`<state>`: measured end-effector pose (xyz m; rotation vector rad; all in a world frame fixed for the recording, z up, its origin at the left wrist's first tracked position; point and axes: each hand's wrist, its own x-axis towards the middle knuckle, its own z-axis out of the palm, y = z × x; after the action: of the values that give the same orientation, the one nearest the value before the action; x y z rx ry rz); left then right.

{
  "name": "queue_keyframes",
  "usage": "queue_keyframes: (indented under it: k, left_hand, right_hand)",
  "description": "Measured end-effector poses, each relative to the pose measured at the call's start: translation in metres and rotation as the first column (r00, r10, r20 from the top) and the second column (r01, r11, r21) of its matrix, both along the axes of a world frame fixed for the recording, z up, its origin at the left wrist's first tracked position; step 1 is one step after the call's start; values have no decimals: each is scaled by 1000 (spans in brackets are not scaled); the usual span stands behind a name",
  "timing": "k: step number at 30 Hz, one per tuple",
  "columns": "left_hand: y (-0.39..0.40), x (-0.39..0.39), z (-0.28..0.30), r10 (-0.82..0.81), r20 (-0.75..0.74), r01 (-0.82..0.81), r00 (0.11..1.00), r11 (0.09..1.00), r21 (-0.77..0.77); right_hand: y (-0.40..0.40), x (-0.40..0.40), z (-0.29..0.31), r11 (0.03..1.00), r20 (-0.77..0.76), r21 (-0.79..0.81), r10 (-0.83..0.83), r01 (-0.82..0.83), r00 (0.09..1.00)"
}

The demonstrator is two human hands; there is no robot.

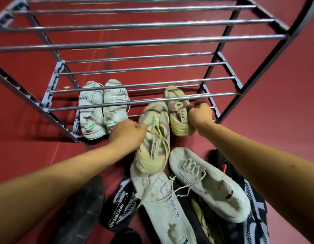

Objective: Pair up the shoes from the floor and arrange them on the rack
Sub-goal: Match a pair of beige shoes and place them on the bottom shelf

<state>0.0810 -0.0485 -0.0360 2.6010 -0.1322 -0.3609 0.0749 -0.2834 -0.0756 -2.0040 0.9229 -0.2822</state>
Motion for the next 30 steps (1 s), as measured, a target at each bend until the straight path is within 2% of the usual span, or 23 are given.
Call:
queue_keyframes:
  k: [2, 5, 7, 8, 10, 11, 12, 14, 17, 20, 22, 24, 27, 30]
  left_hand:
    - [-15, 29, -4, 62, 72, -64, 995, 998, 27]
    - [-28, 54, -9, 33, 14, -35, 999, 987, 160]
    - [-29, 57, -16, 29, 6, -29, 1000, 974, 224]
    - [-28, 55, -20, 10, 62, -24, 998, 972, 232]
    - [-27, 44, -27, -137, 303, 75, 943, 975, 208]
    - [-26, 37, -31, -263, 385, 186, 885, 956, 228]
    - [-26, 31, -33, -395, 403, 306, 826, 913, 268]
    - [-25, 29, -41, -546, 295, 439, 784, 824, 358]
    - [-34, 31, -47, -563, 157, 467, 811, 786, 405]
    - [-39, 34, -46, -588, 203, 490, 783, 785, 379]
    - [-32, 41, -38, -578, 223, 495, 785, 801, 336]
    - [-19, 52, -31, -521, 233, 458, 821, 845, 275]
    - [-3, 62, -30, -461, 222, 410, 859, 880, 239]
    - [0, 59, -38, -443, 258, 382, 858, 888, 256]
  right_hand:
    - [5, 5, 3, 1000, -2, 16, 12, -12, 1000]
    - [6, 6, -2, 999, -56, -19, 35, -36, 998]
    - [5, 0, -6, 998, -57, 60, 36, -33, 998]
    - [5, -7, -8, 992, -37, 113, 65, -61, 997]
    - [4, -28, -13, 958, -13, 149, 249, -244, 968]
    - [3, -39, -16, 926, -68, 83, 375, -369, 924]
    - [2, -48, -20, 874, -172, -21, 475, -485, 863]
    - [-2, -55, -24, 755, -296, -234, 545, -613, 784]
    - [-5, -46, -19, 776, -172, -373, 480, -508, 860]
    - [-3, -31, -16, 776, -112, -462, 430, -430, 896]
    - [-2, -18, -11, 780, -138, -478, 387, -404, 912]
    - [5, -6, -7, 732, -159, -517, 427, -443, 890]
    - [33, 4, -12, 628, -232, -520, 549, -579, 803]
    - [49, 2, -25, 688, -220, -466, 519, -556, 826]
